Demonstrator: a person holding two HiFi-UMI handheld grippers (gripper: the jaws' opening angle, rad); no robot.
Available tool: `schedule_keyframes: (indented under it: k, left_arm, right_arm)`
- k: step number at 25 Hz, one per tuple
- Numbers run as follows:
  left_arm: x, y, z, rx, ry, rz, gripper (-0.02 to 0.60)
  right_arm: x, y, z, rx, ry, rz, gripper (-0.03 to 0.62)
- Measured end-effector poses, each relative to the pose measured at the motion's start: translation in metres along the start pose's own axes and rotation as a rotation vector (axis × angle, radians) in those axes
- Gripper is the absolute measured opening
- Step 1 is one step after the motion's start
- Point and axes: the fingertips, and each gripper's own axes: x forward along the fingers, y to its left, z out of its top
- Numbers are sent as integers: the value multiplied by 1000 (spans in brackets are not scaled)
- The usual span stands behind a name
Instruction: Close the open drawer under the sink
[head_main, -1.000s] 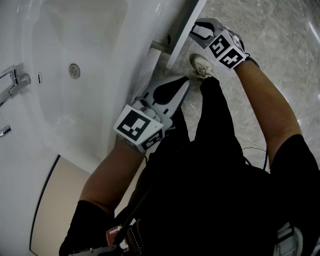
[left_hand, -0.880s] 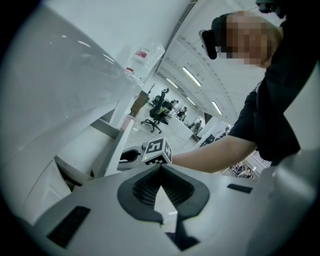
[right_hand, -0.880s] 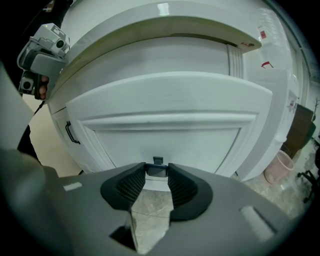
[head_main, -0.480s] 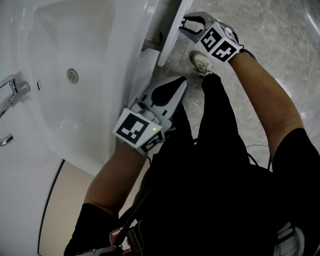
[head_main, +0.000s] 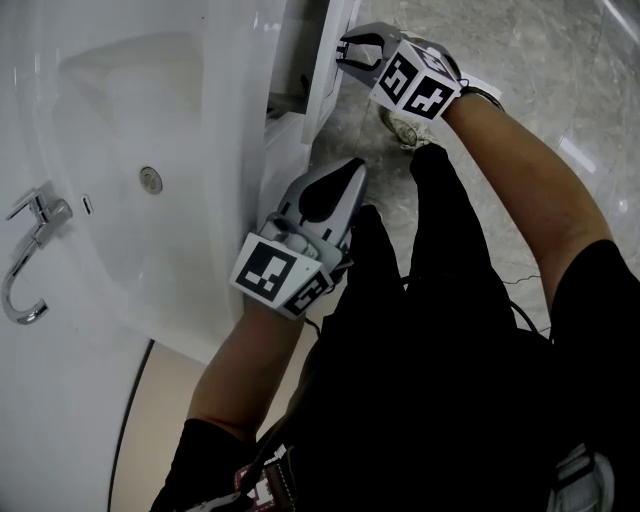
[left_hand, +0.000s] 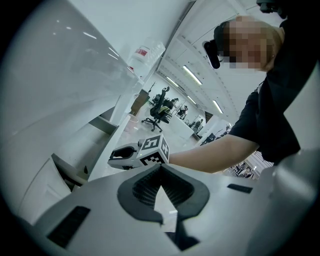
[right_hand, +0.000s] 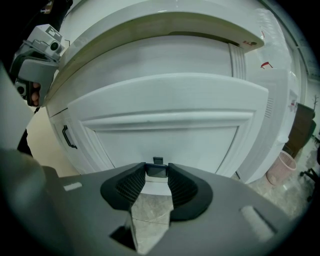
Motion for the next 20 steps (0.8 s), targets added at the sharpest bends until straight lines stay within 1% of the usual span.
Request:
schedule_keyframes:
  k: [6, 20]
  left_arm:
    - [1, -2, -5, 10, 12, -3, 0]
    - [5, -9, -8, 23, 13, -9, 0]
  right_arm:
    - [0, 2, 3, 6, -8, -8, 138]
    - [2, 3, 6, 1, -29, -9, 138]
